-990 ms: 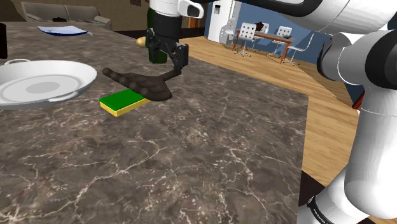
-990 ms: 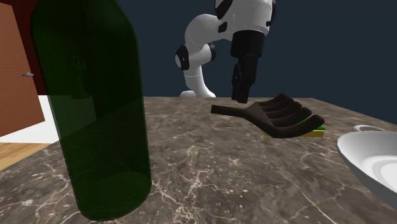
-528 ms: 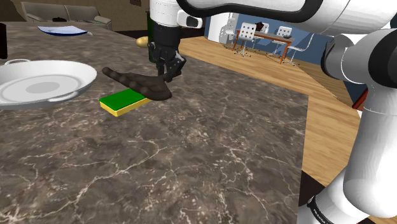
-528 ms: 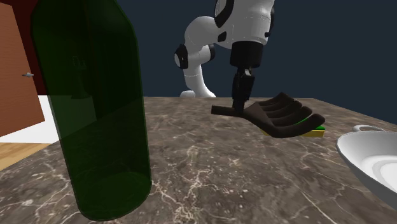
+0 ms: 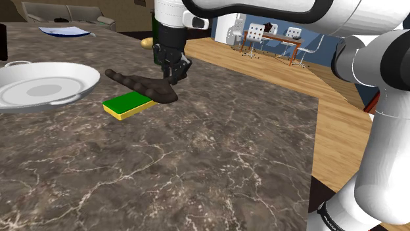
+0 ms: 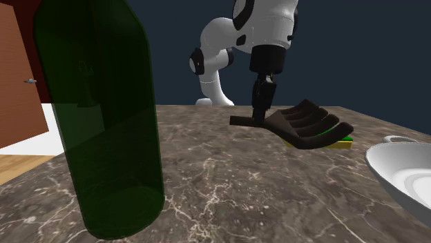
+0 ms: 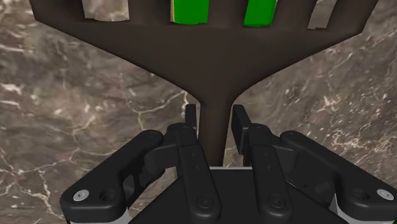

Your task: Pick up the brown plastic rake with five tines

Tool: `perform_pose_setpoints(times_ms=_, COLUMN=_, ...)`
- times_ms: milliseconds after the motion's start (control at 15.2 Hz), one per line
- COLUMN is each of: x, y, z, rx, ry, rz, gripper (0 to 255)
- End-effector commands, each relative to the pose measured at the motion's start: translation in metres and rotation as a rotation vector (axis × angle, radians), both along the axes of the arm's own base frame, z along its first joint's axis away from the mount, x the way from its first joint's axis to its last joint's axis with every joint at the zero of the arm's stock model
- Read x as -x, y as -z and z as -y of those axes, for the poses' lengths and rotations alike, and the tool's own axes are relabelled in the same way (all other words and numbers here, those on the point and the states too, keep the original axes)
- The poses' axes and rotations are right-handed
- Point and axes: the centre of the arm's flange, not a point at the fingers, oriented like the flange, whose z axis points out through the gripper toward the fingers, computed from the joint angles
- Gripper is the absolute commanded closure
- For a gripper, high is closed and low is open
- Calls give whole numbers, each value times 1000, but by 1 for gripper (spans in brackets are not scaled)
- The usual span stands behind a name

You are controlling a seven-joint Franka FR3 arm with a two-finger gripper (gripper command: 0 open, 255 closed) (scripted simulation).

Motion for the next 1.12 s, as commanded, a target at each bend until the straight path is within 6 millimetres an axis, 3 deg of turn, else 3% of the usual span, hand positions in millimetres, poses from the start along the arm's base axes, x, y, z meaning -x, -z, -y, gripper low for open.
perform_pose_setpoints(times_ms=0, x=0, y=-5, z=0, rx=0, ry=0, rz=1, gripper=255)
perform_pose_setpoints(times_ms=924, x=0, y=-79, z=0, rx=0, ry=0, rz=1, gripper=255)
perform_pose_setpoints(times_ms=1056, x=0, y=-80, z=0, rx=0, ry=0, rz=1, gripper=255)
